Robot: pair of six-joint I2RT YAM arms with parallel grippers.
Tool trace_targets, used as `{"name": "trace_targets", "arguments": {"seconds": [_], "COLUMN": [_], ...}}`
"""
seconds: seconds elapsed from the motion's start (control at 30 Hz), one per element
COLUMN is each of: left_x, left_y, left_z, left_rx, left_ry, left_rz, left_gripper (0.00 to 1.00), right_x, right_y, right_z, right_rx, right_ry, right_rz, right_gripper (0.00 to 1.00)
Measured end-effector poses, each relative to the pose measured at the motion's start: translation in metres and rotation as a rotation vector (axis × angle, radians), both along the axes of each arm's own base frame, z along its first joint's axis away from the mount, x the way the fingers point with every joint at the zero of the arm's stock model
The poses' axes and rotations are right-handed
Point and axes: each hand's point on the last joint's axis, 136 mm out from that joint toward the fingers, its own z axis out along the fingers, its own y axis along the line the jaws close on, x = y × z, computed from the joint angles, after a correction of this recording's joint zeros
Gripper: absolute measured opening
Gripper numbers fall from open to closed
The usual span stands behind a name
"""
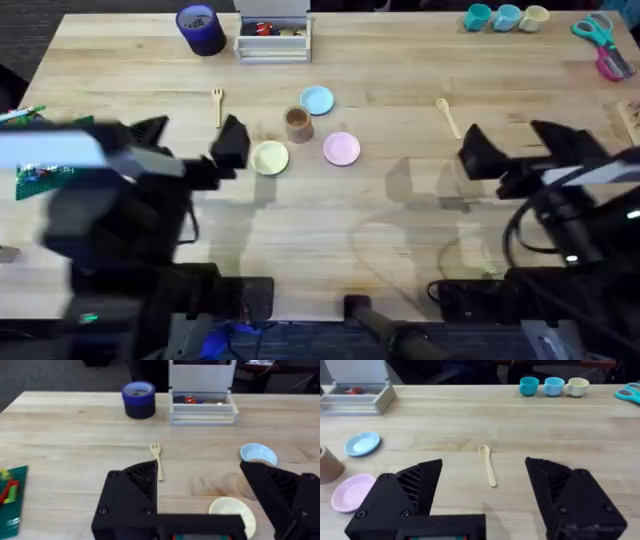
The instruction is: Pick up a utensil and set it on the pink plate, then put the other utensil in the container.
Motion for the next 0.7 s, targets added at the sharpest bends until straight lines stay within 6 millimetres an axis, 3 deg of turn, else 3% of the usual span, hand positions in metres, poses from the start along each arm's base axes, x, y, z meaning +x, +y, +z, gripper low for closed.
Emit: {"name": "trace_targets", "arguments": {"seconds": [0.2,0.3,0.43,0.53,0.7], "left_x": [0.009,0.022,0.044,0.059,0.075], "left_y": [0.025,0.039,0.052,0.059,0.059], "left_z": [0.059,0.075,0.077,0.067,0.054], "left_rx": [-0.005,-0.029,-0.11,-0.204,-0.277], "left_ry": [0.115,0.22,0.369,0.514,0.722], "left_rz": [0.093,0.118,0.102,0.075,0.01], "left_gripper": [0.993,0.992,0.992,0.993,0.992], "right_x": [0.007,0.017,0.035,0.047,0.063], "right_y": [-0.009,-0.011,-0.011,-0.009,0.011], "right_z": [0.054,0.076,0.098,0.11,0.126], "right_rx": [-0.003,-0.008,-0.015,-0.013,0.016], "right_ry": [0.077,0.166,0.293,0.39,0.502], "right_rz": [-0.04,-0.044,-0.04,-0.026,0.101], "right_gripper": [0.996,0.995,0.996,0.996,0.996]}}
